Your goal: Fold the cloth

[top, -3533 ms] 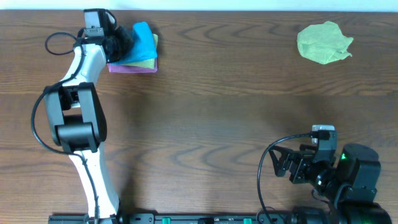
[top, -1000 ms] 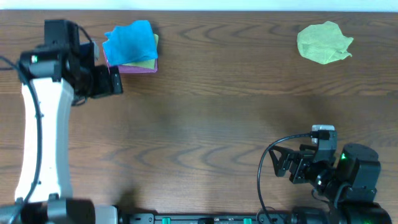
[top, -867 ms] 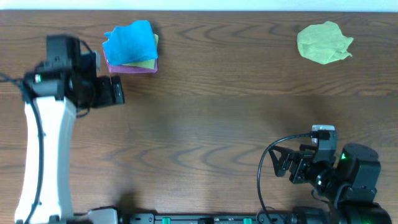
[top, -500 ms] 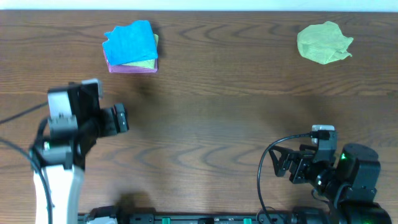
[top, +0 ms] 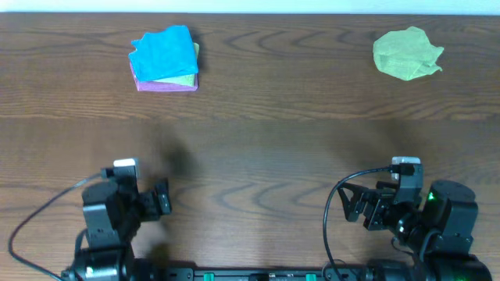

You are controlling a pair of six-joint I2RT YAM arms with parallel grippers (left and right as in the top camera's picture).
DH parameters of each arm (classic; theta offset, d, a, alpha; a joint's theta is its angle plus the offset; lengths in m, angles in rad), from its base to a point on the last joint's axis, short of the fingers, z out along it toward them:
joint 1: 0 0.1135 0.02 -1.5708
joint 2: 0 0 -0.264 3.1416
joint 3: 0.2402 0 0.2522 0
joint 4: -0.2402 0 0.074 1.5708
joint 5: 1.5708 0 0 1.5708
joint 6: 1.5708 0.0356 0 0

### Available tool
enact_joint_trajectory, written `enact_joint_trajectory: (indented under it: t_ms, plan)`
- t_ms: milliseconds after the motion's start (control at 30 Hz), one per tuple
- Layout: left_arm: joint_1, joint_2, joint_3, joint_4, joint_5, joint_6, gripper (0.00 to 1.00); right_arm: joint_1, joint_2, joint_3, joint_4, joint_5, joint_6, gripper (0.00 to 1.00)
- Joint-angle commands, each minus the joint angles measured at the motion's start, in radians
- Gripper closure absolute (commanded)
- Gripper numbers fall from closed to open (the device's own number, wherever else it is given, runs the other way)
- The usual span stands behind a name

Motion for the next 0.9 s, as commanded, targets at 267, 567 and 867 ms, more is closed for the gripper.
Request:
enact_joint_trajectory:
  t_ms: [267, 567, 867]
  plan:
    - [0.001, -0.207, -0.153, 0.001, -0.062, 0.023, 0.05, -0.008, -0.004, -0.002, -0.001, -0.010, 0.010, 0.01]
    - [-0.016, -0.266, -0.170, -0.031, -0.075, 0.043, 0.04, -0.008, -0.004, -0.002, -0.001, -0.010, 0.010, 0.01]
    - [-0.059, -0.301, -0.170, -0.091, -0.076, 0.106, 0.05, -0.008, -0.004, -0.002, -0.001, -0.010, 0.010, 0.01]
